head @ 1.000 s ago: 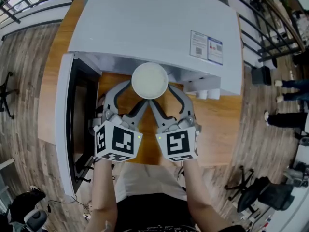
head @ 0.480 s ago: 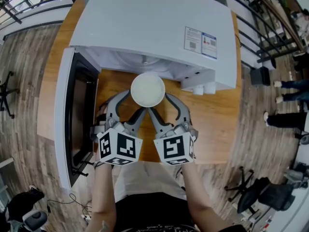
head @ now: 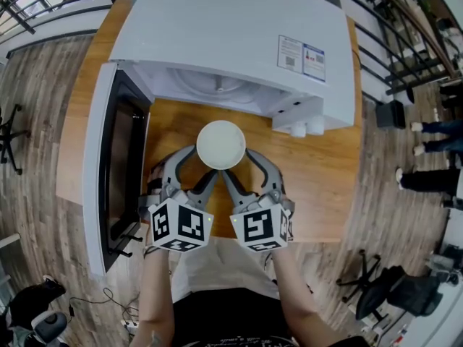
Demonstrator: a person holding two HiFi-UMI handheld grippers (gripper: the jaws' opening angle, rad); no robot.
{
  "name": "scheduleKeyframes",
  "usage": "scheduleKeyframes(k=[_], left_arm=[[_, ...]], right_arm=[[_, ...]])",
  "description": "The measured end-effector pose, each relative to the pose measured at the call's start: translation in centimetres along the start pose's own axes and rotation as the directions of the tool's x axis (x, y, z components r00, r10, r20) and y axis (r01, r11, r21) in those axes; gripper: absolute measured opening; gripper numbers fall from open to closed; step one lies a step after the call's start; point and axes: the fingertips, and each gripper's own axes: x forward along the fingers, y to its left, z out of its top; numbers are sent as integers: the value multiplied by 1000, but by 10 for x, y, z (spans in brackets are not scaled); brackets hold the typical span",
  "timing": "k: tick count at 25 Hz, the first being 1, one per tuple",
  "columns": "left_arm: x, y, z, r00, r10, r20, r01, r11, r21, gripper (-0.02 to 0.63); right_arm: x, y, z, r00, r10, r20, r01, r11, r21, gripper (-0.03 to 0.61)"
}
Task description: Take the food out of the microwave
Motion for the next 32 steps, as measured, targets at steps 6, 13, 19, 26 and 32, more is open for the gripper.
scheduleKeyframes(k=[6, 13, 19, 26, 32], left_arm=[[-4, -12, -12, 1000, -17, -18, 17, 1000, -12, 299], [-4, -25, -26, 998, -37, -44, 36, 999, -22, 299], [-4, -34, -34, 997, -49, -61, 48, 999, -20, 299], [0, -45, -39, 995, -64, -71, 63, 998, -21, 299], [4, -53, -46, 993, -80, -83, 78, 997, -25, 299]], right_arm=[[-3, 11, -11, 1000, 11, -26, -11, 1000, -3, 256], [-4, 25, -24, 998, 34, -44, -34, 999, 5, 256], [-6, 30, -34, 997, 42, -64, -41, 999, 14, 255], [-5, 33, -49, 996, 46, -77, -44, 999, 28, 255], [-5, 36, -59, 993, 53, -101, -50, 998, 32, 255]])
